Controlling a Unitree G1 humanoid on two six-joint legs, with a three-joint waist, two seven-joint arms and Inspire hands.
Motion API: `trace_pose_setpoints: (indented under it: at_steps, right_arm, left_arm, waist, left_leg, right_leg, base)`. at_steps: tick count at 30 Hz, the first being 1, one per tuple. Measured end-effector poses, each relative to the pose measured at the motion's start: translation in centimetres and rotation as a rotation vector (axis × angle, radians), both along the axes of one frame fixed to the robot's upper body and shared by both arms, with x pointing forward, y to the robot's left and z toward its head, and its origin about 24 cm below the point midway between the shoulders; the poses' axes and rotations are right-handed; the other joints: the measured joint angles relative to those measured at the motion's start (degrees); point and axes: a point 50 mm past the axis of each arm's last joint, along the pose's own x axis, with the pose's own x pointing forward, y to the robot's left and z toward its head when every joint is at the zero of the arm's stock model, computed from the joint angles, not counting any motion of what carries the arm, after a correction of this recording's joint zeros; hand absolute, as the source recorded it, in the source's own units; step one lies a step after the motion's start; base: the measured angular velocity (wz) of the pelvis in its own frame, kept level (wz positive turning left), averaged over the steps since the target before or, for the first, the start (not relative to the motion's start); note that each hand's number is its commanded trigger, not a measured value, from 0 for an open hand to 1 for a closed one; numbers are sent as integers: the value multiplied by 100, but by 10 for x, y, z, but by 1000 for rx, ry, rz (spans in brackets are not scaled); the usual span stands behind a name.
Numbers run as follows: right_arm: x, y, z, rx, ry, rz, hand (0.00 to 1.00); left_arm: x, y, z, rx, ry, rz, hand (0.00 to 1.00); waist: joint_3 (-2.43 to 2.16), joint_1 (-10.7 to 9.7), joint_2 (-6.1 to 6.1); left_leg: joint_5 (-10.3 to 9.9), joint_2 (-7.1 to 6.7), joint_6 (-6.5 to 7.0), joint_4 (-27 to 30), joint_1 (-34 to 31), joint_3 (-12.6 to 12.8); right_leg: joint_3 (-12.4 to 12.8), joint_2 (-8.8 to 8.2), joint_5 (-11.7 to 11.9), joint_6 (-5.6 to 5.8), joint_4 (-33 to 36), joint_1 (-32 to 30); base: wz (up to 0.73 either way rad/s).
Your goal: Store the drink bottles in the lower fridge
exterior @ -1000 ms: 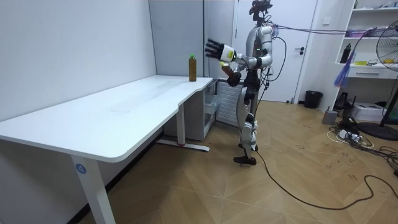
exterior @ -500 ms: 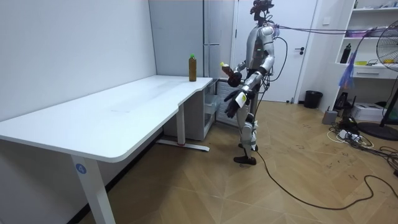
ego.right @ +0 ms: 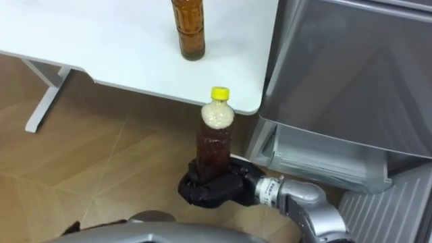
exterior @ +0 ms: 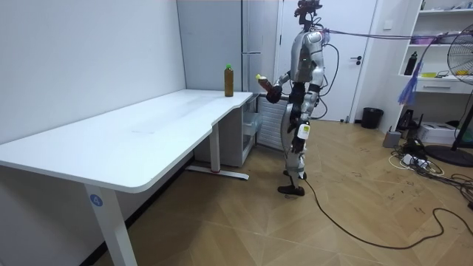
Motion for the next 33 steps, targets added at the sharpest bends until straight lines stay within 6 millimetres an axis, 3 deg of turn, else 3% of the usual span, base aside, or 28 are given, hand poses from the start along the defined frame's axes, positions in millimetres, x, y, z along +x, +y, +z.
trace_pose_setpoints:
  at_steps: [6, 14, 22, 33]
  right_arm:
    - [1, -2, -1, -24, 2, -40, 100]
    - [3, -7, -6, 42, 64, -211, 100]
    - [-1, -27, -22, 106, 225, -586, 100]
    - [-1, -44, -31, 251, 382, -1010, 100]
  left_arm:
    - [-7, -5, -4, -44, 80, -125, 0]
    - [-7, -11, -6, -43, 154, -303, 0]
    - [-9, -17, -8, -15, 206, -414, 0]
    - [-17, -28, -10, -56, 269, -507, 0]
  waist:
    - [-4, -76, 15]
    - [-17, -468, 117]
    - [-66, -742, 164]
    - [-72, -803, 212]
  left_leg:
    - [-1, 8, 0, 4, -31, 0]
    - [-2, 11, 0, 33, -49, 10]
    - [-3, 15, 2, 41, 16, 89]
    - [-31, 56, -6, -6, 67, 259]
  right_leg:
    - [-2, 7, 1, 0, 6, -19]
    - [-14, 11, 7, 1, 20, 2]
    - [68, 15, 9, 4, 10, 0]
    - [262, 57, 9, 4, 10, -28]
  base:
    - [0]
    - [0]
    - [-5]
    - [-8]
